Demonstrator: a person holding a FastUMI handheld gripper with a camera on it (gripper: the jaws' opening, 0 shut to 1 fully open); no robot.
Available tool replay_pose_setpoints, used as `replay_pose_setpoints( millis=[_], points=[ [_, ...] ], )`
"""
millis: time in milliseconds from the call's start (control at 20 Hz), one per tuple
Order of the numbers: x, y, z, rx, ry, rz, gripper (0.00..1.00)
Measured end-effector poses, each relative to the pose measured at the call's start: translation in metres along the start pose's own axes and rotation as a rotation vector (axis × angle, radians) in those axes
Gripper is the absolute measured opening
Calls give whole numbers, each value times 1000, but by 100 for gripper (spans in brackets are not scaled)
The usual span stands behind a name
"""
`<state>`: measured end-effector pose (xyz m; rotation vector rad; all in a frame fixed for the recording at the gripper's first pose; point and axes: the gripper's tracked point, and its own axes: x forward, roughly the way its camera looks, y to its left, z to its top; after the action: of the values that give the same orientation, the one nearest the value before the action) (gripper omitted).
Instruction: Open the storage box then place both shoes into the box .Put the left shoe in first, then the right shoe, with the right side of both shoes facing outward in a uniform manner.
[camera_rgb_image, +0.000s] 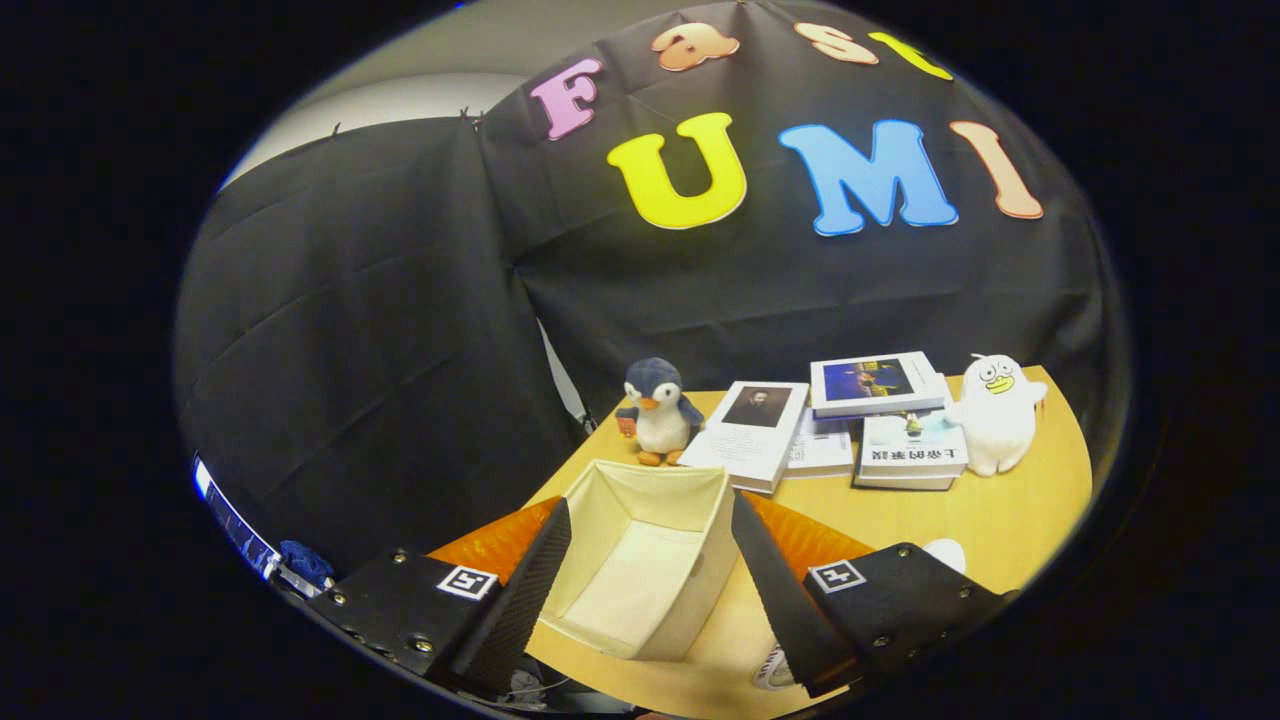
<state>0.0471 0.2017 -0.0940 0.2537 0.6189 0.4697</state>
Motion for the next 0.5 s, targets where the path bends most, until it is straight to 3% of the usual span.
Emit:
replay_pose_setpoints(
  millis=[500],
  points=[
    [2, -96, -64, 64, 139, -148, 98]
  ],
)
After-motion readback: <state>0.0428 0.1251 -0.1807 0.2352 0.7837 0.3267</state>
